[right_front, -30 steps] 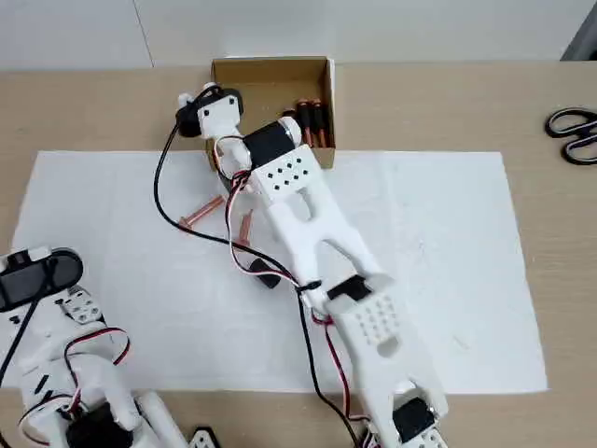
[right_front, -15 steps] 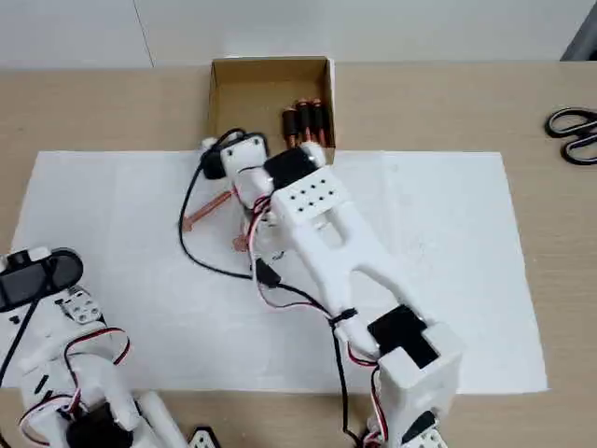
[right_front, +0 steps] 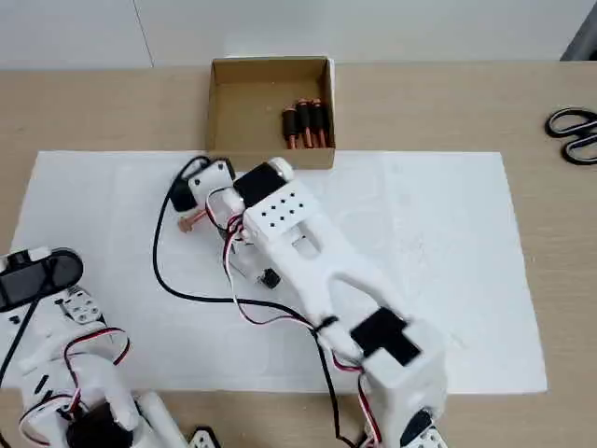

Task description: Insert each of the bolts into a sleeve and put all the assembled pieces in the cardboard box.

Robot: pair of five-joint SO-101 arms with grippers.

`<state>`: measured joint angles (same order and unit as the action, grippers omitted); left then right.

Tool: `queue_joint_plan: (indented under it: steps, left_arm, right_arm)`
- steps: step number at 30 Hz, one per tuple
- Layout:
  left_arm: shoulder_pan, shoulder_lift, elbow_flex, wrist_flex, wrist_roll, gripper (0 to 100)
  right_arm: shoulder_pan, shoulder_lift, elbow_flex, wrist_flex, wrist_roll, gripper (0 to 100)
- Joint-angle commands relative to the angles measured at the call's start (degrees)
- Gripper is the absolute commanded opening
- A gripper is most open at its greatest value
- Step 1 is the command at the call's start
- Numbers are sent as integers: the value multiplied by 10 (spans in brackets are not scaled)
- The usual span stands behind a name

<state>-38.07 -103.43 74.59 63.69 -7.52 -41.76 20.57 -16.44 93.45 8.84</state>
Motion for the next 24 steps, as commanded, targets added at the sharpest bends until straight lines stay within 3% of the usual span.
queue_joint_plan:
  steps: [1,21,24]
  left_arm:
    - [1,-6,-21,1,1,6]
    - [1,-6,-21,1,1,6]
    - [2,-6,-22,1,2,6]
  right_arm:
    - [-4,24,-6,-15,4,199]
    - [-38,119,-6,-78,1,195]
    - [-51,128,-6,-83,1,115]
